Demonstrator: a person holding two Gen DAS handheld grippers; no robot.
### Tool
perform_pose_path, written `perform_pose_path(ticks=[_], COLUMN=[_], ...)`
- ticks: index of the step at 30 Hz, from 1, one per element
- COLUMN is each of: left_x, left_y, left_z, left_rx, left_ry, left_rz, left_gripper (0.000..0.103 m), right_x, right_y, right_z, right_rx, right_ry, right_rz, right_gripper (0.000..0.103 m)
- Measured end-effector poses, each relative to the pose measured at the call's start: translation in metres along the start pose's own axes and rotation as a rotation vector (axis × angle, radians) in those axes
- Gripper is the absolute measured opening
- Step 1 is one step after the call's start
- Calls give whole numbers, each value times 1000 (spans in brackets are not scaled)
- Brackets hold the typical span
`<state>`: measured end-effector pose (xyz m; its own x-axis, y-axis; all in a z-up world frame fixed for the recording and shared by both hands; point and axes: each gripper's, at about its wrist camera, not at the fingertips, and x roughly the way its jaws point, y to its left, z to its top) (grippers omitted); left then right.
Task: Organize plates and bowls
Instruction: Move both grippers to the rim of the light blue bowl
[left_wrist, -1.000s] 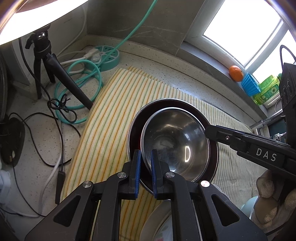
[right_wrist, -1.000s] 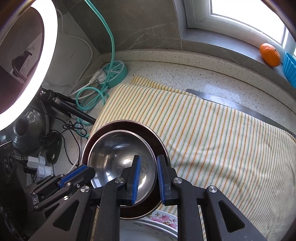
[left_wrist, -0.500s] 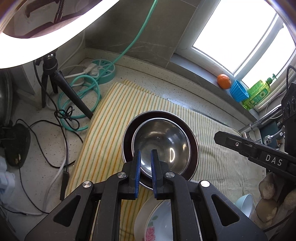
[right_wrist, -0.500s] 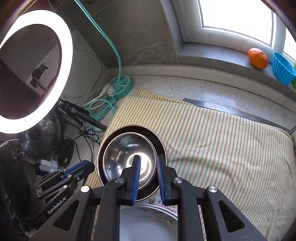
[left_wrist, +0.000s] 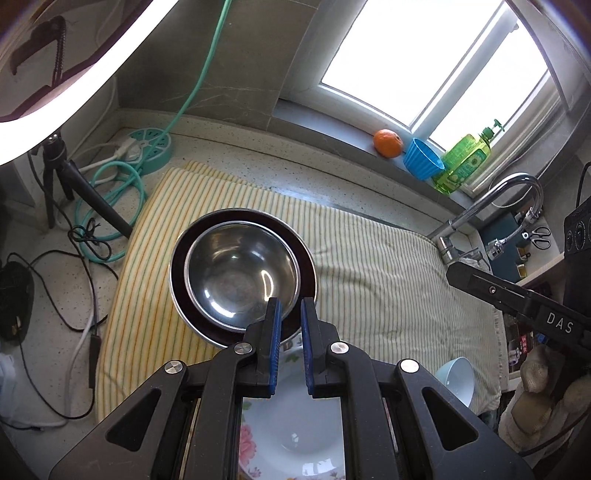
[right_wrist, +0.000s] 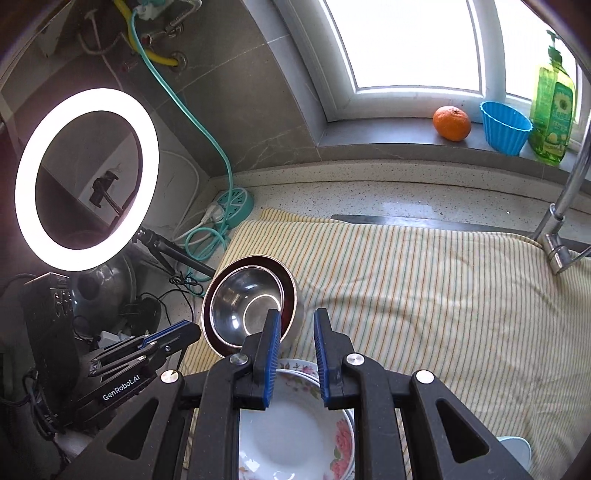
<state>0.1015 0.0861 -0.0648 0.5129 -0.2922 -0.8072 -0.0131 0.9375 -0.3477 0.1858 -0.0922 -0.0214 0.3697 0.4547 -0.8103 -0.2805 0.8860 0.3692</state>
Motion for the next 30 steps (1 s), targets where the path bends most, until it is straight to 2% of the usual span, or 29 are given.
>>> perform_pose_path(ticks=[13,23,30], left_x=[32,68,84], left_y=[-79,-146,-180], left_z=[-23,-57,-74], left_rx=[156,287,354], left_ry=[131,265,334], left_rz=[-123,-220,-264], left_gripper=[9,9,10], right_x=[-43,-81,-86], right_y=[-104,-170,-199], right_z=[-62,-110,-140], right_rx=[207,334,414], right_ry=[-14,-13,17], right_rz=[-143,-282,-312], right_gripper=[17,17,17])
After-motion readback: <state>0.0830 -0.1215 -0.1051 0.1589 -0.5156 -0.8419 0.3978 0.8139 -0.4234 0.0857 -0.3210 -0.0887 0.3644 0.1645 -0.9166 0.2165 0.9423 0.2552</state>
